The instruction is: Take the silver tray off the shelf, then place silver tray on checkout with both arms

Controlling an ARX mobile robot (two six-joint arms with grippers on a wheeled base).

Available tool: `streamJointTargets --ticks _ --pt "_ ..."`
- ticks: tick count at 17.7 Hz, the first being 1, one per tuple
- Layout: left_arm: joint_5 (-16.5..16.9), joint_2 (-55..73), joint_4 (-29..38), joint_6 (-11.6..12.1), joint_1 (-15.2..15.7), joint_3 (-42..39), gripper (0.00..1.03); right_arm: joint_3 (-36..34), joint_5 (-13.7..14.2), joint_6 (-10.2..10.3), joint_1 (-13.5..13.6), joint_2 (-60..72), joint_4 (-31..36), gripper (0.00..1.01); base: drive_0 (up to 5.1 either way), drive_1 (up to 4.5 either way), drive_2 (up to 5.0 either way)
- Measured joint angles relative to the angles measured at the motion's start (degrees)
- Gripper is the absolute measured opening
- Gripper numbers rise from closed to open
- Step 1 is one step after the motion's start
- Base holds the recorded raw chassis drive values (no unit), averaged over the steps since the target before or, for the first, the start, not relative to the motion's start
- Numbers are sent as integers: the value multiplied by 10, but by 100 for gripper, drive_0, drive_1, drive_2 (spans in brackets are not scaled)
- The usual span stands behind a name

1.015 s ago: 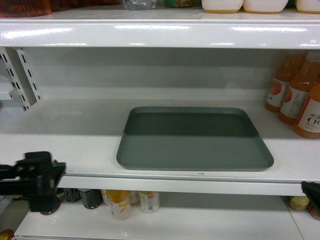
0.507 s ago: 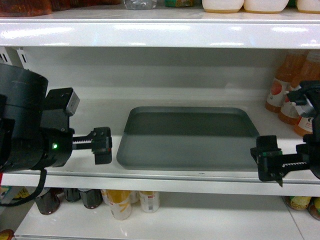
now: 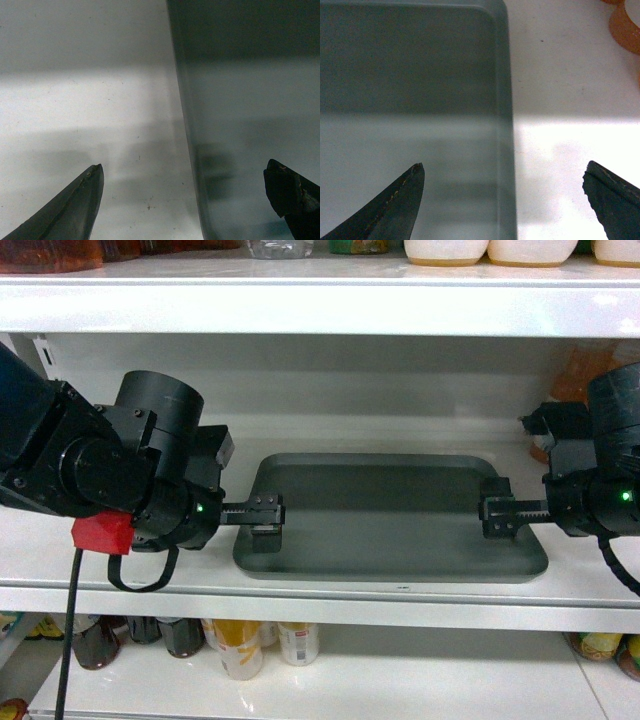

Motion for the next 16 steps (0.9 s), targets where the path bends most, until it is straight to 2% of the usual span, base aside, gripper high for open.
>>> streamJointTargets --ticks 3,7,9,10,13,15,16 --pt "-18 22 -36 1 0 34 98 58 -16 0 -10 35 -55 98 0 0 0" --pt "-16 34 -68 -11 0 62 98 103 -17 -5 -6 69 -94 98 0 0 0" --pt "-10 37 -89 -28 1 75 98 116 -17 -17 -6 79 -111 82 0 0 0" --pt "-5 38 -99 -33 2 80 95 125 -21 -24 -6 80 -128 71 0 0 0" --pt "-5 43 -131 -35 9 96 61 153 -24 -47 -2 83 -189 36 0 0 0" --pt "2 43 -139 -42 10 95 40 157 -24 -48 -2 83 -204 15 0 0 0" --pt "8 43 -141 -44 9 95 26 162 -33 -39 -2 83 -216 5 0 0 0"
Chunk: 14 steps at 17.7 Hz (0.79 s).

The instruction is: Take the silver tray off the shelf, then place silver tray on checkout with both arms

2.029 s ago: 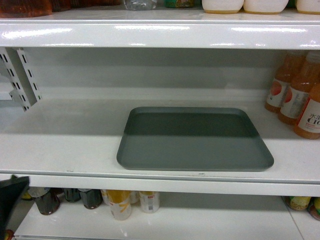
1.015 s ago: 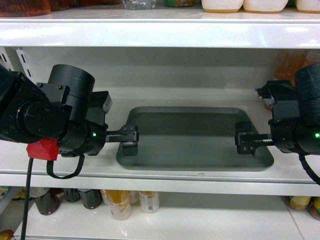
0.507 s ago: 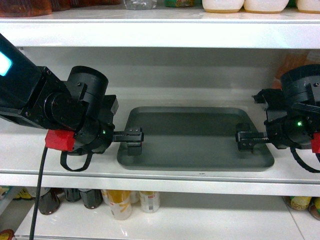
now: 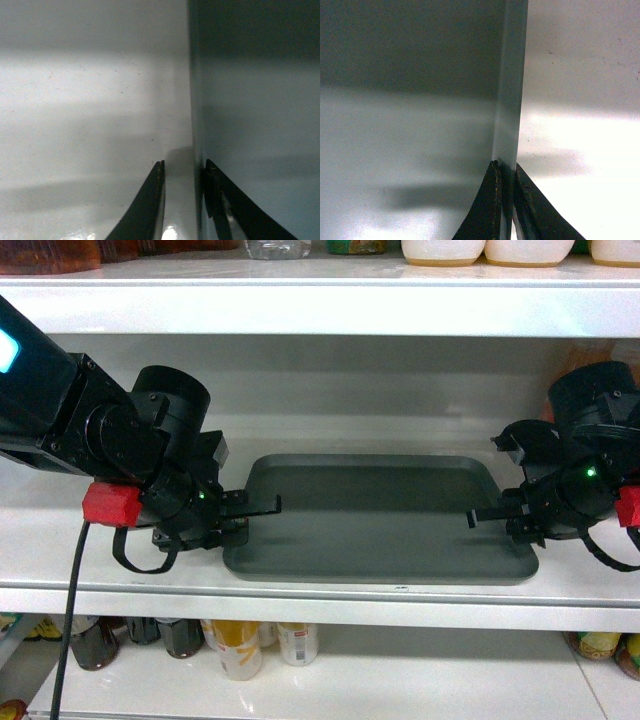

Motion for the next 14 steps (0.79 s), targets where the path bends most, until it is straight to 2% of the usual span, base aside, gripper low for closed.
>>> streamJointTargets --ticks 2,3,8,10,14 --pt "0 -1 8 10 -3 -10 4 3 -2 20 0 0 -15 4 0 0 0" --pt "7 -2 11 11 -3 -13 3 3 1 25 0 0 -16 4 0 0 0" --pt "12 -12 44 15 -3 -42 3 -24 6 50 1 -10 8 4 0 0 0" --pt "10 -35 69 16 -3 -83 3 -69 -4 68 1 -34 31 4 0 0 0" --pt "-2 -119 125 28 -4 -217 3 -207 -28 104 10 -118 89 4 0 0 0"
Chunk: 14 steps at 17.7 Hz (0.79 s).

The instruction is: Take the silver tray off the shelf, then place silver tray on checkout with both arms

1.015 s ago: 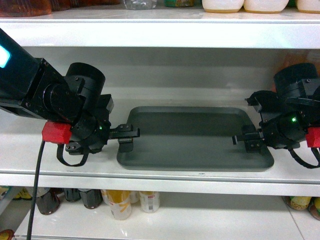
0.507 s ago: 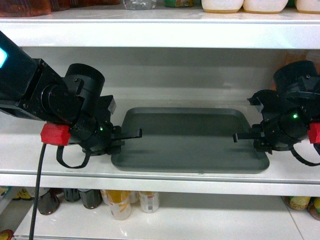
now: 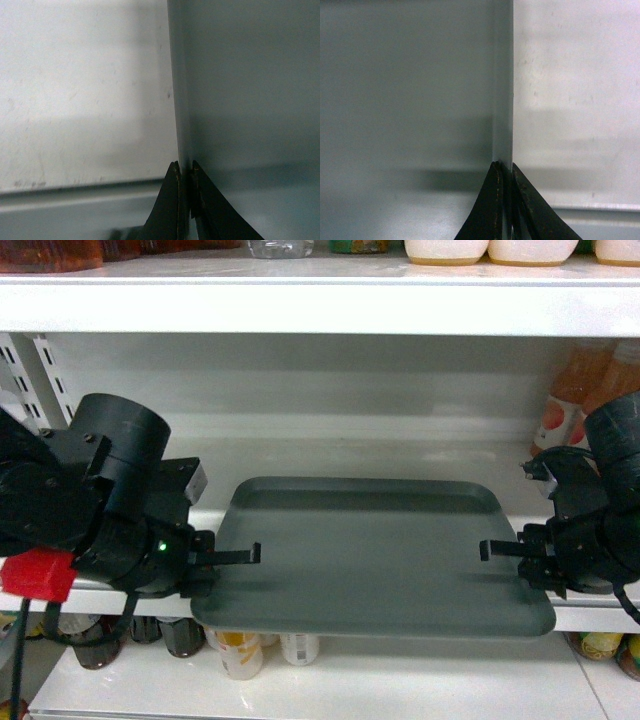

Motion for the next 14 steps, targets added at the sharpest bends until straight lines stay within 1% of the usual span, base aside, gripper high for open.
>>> streamJointTargets --ticks 2,3,5,6,7,10,14 --pt "0 -85 26 1 3 -70 3 -82 -7 21 3 -84 27 4 0 0 0" --pt "2 -134 45 0 5 -99 3 -114 -7 27 5 -137 46 4 0 0 0" --pt "3 -227 50 -3 4 -157 3 -184 -7 31 14 -248 64 4 0 0 0" --pt "2 -249 45 -3 3 -177 3 -207 -5 33 18 -276 64 4 0 0 0" --pt "-7 -257 50 1 0 -191 3 -225 -2 37 19 -290 72 4 0 0 0" --pt "-11 -253 48 5 0 -198 3 -233 1 42 21 -292 70 4 0 0 0" --pt "-11 -253 51 6 0 -198 3 -233 1 43 21 -292 72 4 0 0 0"
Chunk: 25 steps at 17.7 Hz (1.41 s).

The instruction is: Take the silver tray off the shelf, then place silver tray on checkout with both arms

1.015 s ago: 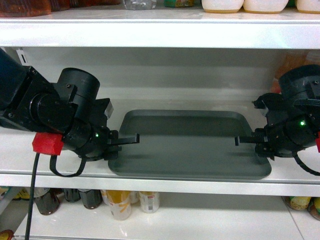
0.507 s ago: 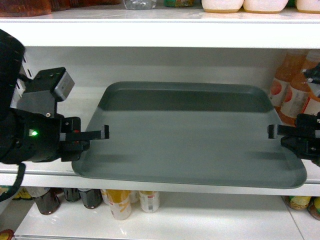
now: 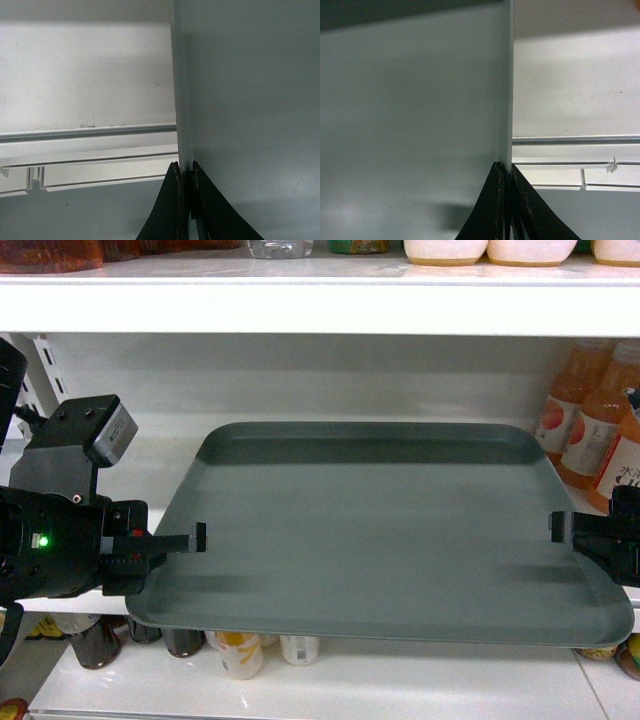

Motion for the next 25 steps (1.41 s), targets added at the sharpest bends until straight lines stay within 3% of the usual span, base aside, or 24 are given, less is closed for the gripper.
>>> streamJointTargets --ticks 9,25 --pt "0 0 0 0 0 0 3 0 0 0 0 0 1 4 1 -41 44" --pt "-3 0 0 2 -1 0 3 0 1 2 3 0 1 4 11 -414 437"
